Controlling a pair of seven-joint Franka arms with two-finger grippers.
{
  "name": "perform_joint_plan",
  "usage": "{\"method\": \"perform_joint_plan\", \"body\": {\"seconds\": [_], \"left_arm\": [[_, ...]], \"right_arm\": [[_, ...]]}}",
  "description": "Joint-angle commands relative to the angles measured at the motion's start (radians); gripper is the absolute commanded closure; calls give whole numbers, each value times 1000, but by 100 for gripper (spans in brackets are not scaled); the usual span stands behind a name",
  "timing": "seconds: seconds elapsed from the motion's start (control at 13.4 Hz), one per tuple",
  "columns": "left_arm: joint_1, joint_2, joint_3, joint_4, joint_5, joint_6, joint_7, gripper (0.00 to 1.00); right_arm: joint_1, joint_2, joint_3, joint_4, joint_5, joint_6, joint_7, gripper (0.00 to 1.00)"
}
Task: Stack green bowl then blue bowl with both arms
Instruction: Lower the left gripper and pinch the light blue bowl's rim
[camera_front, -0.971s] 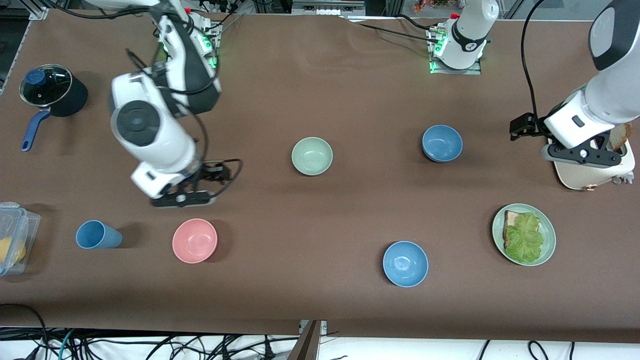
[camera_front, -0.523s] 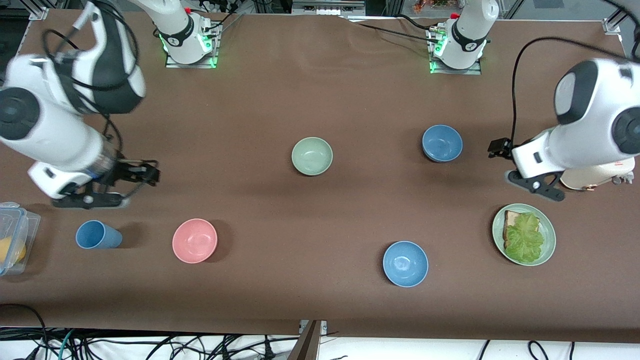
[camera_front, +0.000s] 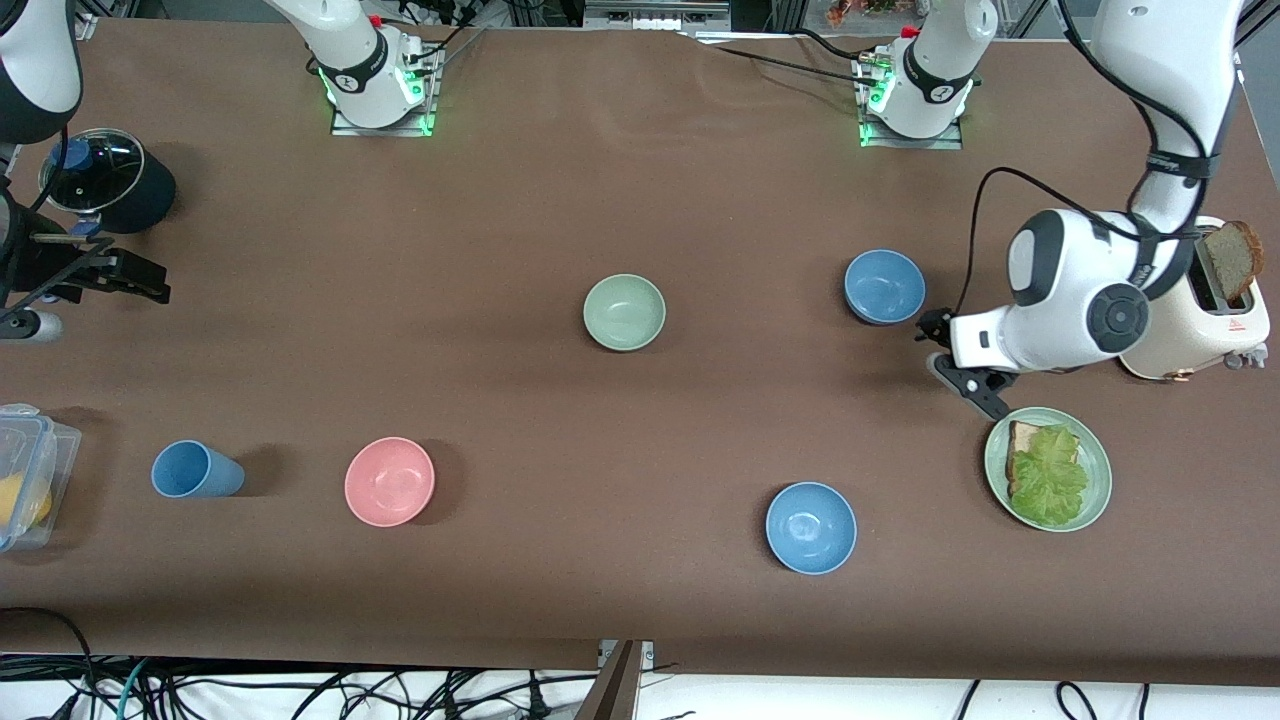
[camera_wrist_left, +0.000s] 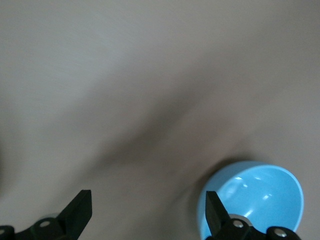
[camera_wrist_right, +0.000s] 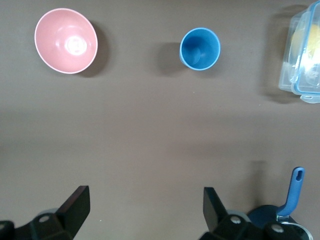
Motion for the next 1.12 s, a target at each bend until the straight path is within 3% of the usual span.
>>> {"method": "perform_joint_plan", "body": {"seconds": [0.0,0.15,0.45,0.67,0.75,0.82,0.9,1.05], "left_arm": [[11,-131,-35,-126,-44,1,88,0],[9,-153,-62,-173,-63,14,89,0],[8,-169,-110,-297,-47,209,97,0],[8,-137,-110,-304,7,267,101,1],[6,-125,-110,-304,13,275,101,10],[6,-113,-110,-304,13,278,101,30],[6,-110,-110,-304,13,278,101,58],[8,-85,-110,-302,18,281,100,71]], "right_arm": [[-28,-59,36,-29,-10,0,-12,0],[-32,-90,39,-28,-10,12,-11,0],[-40,-110,39,-28,-11,3,-9,0],[-42,-107,41,-28,-5,4,-5,0],[-42,-108,42,-29,-5,3,1,0],[-42,-108,42,-29,-4,3,8,0],[-43,-108,53,-29,-2,3,8,0],[-43,-102,53,-22,-4,1,-1,0]]}}
